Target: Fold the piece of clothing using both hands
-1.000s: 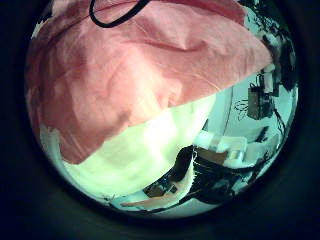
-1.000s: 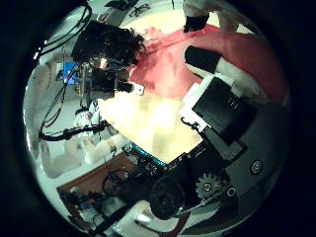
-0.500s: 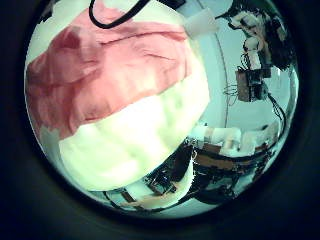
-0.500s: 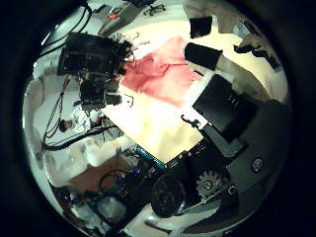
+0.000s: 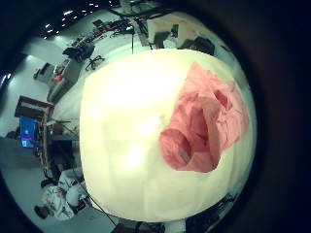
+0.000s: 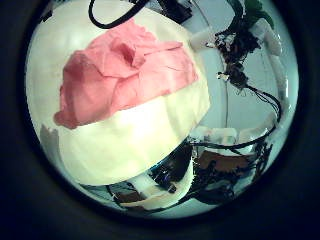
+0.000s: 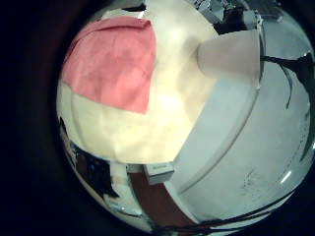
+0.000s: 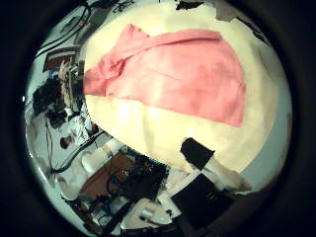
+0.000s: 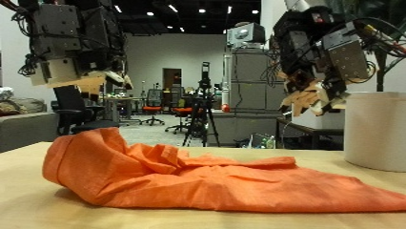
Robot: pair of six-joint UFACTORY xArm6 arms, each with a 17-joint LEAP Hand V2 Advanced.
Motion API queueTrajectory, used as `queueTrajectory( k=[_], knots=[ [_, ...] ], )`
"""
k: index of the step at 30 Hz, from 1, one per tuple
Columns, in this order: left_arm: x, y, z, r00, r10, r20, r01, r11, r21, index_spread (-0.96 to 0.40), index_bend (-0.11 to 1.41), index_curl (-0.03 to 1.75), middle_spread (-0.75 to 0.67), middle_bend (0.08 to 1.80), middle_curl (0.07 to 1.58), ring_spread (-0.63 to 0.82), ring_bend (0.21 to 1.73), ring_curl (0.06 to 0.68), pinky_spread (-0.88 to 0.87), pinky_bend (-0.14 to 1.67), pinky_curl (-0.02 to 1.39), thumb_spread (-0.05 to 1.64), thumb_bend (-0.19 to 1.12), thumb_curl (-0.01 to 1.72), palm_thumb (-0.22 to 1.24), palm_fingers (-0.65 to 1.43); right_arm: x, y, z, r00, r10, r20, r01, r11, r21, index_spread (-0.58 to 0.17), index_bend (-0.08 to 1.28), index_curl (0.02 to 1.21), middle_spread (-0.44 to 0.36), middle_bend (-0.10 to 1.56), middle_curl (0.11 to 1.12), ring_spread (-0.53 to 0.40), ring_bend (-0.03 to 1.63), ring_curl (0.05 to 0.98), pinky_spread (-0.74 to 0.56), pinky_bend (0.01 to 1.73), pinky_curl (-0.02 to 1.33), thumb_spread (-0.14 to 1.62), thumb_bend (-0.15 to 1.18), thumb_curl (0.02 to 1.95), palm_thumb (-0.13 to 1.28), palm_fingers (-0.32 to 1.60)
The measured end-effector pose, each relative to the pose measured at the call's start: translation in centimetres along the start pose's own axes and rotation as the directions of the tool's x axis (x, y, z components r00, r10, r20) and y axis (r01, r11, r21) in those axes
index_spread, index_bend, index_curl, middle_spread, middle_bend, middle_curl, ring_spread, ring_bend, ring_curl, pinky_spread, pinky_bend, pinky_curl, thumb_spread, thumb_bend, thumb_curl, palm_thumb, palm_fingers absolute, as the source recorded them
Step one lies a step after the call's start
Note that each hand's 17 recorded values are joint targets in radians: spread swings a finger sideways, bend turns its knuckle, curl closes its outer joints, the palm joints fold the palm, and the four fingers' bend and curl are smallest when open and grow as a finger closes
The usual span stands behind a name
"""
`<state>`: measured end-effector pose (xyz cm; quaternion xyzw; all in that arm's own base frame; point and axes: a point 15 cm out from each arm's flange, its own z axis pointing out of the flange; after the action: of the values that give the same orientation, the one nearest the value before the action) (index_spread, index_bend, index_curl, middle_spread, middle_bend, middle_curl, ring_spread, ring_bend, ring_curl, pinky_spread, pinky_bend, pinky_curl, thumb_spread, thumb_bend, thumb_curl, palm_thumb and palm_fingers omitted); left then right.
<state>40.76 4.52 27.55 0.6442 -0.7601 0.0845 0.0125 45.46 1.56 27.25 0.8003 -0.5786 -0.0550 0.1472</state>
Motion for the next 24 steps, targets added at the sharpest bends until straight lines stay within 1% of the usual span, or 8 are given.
queueTrajectory(
  k=[1,5,8,11,15,19,24],
  knots=[
    [-0.2,0.1,-0.2,1.000,-0.006,-0.002,0.006,1.000,0.000,0.03,0.16,0.27,0.35,0.17,0.24,0.57,0.41,0.220,0.56,0.25,0.32,0.91,-0.03,0.31,0.05,-0.04,0.3,0.1,0.3,1.000,0.003,-0.004,-0.003,1.000,-0.008,-0.337,0.16,0.55,-0.103,0.35,0.48,0.036,0.44,0.321,0.12,0.46,0.31,0.92,-0.04,0.31,0.64,0.05],
    [0.3,0.0,0.0,1.000,-0.002,-0.004,0.002,1.000,-0.007,0.03,0.16,0.28,0.35,0.17,0.24,0.57,0.41,0.221,0.56,0.25,0.32,0.90,-0.03,0.31,0.05,-0.04,2.0,-0.3,3.3,0.999,0.011,-0.030,-0.013,0.997,-0.071,-0.323,0.16,0.48,-0.083,0.30,0.44,0.078,0.39,0.300,0.17,0.43,0.30,0.92,-0.04,0.31,0.61,0.04],
    [-0.2,0.1,-0.1,1.000,-0.012,-0.005,0.012,1.000,-0.003,0.03,0.16,0.28,0.35,0.18,0.24,0.57,0.41,0.220,0.56,0.25,0.32,0.90,-0.03,0.31,0.05,-0.04,2.8,-0.6,4.9,0.999,0.024,-0.021,-0.026,0.995,-0.094,-0.315,0.16,0.44,-0.080,0.28,0.42,0.092,0.37,0.290,0.19,0.41,0.29,0.92,-0.03,0.31,0.60,0.05],
    [0.3,-0.1,-0.2,1.000,-0.008,-0.002,0.008,1.000,0.000,0.03,0.16,0.28,0.35,0.18,0.24,0.57,0.41,0.220,0.56,0.25,0.32,0.90,-0.03,0.31,0.05,-0.04,3.9,-1.2,6.9,0.999,0.041,-0.011,-0.042,0.993,-0.108,-0.310,0.16,0.41,-0.080,0.26,0.40,0.099,0.36,0.283,0.20,0.39,0.29,0.92,-0.03,0.30,0.60,0.06],
    [0.1,0.1,-0.6,1.000,-0.016,-0.002,0.016,1.000,0.000,0.03,0.16,0.28,0.34,0.18,0.24,0.57,0.41,0.222,0.56,0.25,0.32,0.90,-0.03,0.31,0.05,-0.04,3.5,-0.9,9.2,0.999,0.036,-0.001,-0.036,0.989,-0.144,-0.307,0.16,0.38,-0.058,0.24,0.39,0.105,0.34,0.278,0.21,0.37,0.28,0.92,-0.03,0.30,0.60,0.08],
    [0.4,0.1,-0.4,1.000,-0.017,-0.004,0.017,1.000,-0.006,0.03,0.16,0.28,0.34,0.18,0.25,0.57,0.41,0.223,0.56,0.25,0.32,0.90,-0.03,0.30,0.05,-0.04,3.0,-2.2,10.3,1.000,0.021,-0.009,-0.022,0.992,-0.122,-0.298,0.16,0.36,-0.046,0.23,0.38,0.099,0.33,0.272,0.21,0.34,0.28,0.92,-0.03,0.31,0.59,0.09],
    [0.9,0.4,0.0,1.000,-0.018,-0.008,0.018,1.000,-0.016,0.03,0.16,0.28,0.34,0.18,0.25,0.57,0.41,0.223,0.56,0.24,0.32,0.90,-0.03,0.30,0.05,-0.04,3.0,-2.5,12.0,1.000,0.019,0.001,-0.019,0.988,-0.151,-0.292,0.16,0.34,-0.034,0.22,0.37,0.095,0.32,0.269,0.20,0.31,0.28,0.92,-0.03,0.31,0.59,0.11]
  ],
)
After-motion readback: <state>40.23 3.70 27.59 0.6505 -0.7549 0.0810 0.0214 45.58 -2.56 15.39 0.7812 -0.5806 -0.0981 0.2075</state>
